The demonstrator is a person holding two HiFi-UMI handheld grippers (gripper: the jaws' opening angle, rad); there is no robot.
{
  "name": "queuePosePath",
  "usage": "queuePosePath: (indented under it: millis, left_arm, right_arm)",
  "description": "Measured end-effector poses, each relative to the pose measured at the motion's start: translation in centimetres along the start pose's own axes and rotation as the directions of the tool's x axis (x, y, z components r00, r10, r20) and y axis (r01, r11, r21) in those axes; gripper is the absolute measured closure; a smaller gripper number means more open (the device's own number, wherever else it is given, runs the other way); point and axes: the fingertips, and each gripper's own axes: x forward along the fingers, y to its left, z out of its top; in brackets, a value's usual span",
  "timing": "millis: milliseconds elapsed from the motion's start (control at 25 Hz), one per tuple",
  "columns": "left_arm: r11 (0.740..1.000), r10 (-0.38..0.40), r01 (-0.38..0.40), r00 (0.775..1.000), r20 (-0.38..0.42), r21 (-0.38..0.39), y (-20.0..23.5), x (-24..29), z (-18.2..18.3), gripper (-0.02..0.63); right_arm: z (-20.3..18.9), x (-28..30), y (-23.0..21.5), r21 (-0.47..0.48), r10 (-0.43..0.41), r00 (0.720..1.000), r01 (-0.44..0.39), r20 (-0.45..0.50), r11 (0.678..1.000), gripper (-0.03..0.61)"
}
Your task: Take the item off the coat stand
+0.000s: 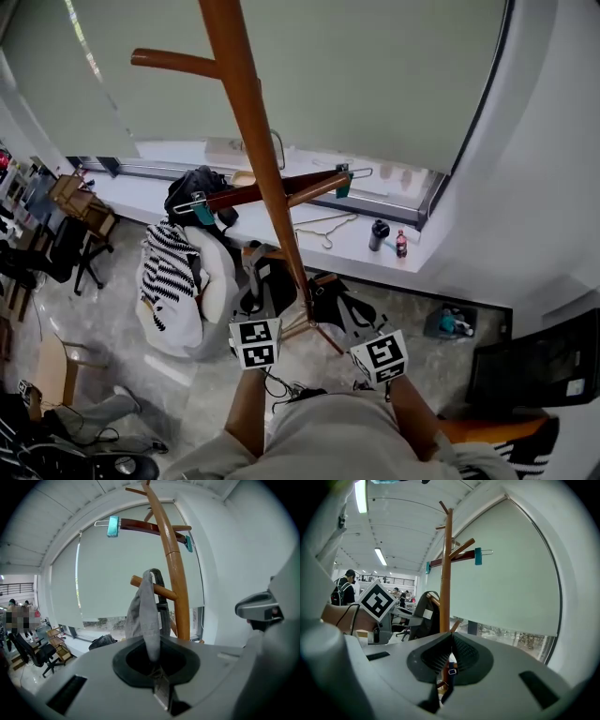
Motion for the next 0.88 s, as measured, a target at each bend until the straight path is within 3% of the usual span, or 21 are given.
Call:
queuePosePath:
  millis: [560,880]
  left_arm:
    - [1.000,0.029,-0.029,0.999,0.019,0.011,3.1,-1.0,1.0,0.594]
    - [0.997,0.082,-0.082,0.996,0.021,-0.004,6.6,-2.4,0.6,0.594]
  right_arm:
    - [1.0,2.6,2.7,0.000,0.047,0.999,-0.047,0.017,0.999,0.574]
    - [1.7,5.4,5.6,-0.012,0.118,0.993,-0.118,0.030,0.993,0.574]
